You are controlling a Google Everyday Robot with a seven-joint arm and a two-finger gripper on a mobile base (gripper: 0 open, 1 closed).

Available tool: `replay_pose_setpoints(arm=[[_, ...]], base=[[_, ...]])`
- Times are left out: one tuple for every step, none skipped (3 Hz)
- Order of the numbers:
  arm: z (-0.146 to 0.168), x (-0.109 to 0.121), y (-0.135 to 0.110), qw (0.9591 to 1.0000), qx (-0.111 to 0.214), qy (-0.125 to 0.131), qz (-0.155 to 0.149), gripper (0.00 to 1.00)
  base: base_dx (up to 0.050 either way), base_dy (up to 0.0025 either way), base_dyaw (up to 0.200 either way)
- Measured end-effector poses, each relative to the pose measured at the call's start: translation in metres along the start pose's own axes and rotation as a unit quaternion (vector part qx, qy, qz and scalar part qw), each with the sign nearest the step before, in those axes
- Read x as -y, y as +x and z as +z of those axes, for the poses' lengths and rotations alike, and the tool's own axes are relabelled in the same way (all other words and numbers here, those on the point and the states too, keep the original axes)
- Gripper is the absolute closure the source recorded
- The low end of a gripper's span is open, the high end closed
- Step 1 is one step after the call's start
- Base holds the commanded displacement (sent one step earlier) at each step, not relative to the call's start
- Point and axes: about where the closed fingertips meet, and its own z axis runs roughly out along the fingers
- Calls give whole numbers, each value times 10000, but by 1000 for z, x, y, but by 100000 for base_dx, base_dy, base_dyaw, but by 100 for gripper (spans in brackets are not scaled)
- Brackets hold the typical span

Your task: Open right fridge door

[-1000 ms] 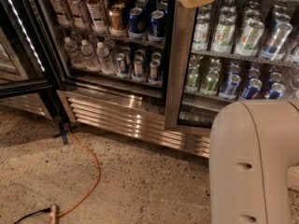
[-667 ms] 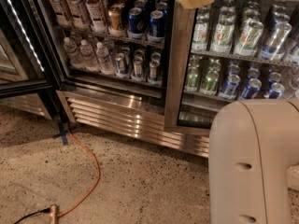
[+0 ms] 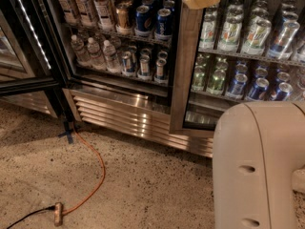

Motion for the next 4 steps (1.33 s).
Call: replay_pose_setpoints(arm=[[0, 0, 0, 10000, 0, 0, 0, 100], [0, 0, 0, 10000, 0, 0, 0, 100], [0, 0, 0, 10000, 0, 0, 0, 100], [0, 0, 0, 10000, 0, 0, 0, 100]], base=[[-5000, -1, 7], [-4999, -1, 5], [-4995, -6, 48], [-4998, -3, 22]])
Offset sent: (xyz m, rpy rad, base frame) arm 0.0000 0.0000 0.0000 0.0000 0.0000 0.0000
